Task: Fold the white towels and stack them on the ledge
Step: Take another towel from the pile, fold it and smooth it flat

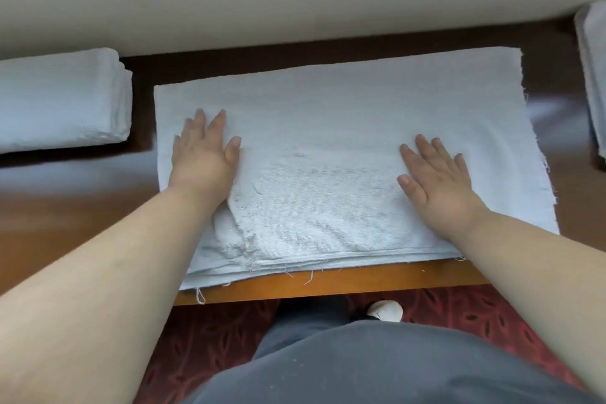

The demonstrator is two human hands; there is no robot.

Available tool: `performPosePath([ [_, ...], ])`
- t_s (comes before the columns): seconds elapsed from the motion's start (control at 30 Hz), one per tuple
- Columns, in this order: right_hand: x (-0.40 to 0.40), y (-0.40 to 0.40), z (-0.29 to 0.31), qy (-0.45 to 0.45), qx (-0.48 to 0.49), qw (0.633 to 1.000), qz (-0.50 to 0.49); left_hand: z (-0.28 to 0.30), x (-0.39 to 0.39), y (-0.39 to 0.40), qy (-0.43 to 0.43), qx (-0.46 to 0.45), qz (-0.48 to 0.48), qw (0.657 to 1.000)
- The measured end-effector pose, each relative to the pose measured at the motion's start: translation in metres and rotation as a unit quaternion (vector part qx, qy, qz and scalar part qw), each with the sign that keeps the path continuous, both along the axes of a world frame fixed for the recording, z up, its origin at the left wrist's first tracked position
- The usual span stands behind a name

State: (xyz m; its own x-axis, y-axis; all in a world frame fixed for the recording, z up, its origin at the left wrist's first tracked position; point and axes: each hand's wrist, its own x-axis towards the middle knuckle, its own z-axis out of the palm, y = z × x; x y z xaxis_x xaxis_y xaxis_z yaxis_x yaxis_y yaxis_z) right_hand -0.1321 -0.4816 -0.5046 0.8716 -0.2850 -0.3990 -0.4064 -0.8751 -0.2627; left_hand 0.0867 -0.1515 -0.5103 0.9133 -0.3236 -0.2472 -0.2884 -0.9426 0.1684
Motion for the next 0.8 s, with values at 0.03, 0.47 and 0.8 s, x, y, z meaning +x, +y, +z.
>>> performPosePath([
  [0.03, 0.0, 0.001, 0.0, 0.0, -0.002, 1.0, 0.002, 0.002, -0.02, 0.004, 0.0, -0.02, 0.0, 1.0],
  [0.47, -0.007, 0.013, -0.004, 0.044, -0.082, 0.995, 0.04, 0.0, -0.122, 0.077, 0.047, 0.059, 0.175, 0.982],
  [0.8, -0.064, -0.028, 0.006, -0.022, -0.04, 0.991, -0.128, 0.031, -0.109, -0.039, -0.064, 0.004, -0.008, 0.998],
])
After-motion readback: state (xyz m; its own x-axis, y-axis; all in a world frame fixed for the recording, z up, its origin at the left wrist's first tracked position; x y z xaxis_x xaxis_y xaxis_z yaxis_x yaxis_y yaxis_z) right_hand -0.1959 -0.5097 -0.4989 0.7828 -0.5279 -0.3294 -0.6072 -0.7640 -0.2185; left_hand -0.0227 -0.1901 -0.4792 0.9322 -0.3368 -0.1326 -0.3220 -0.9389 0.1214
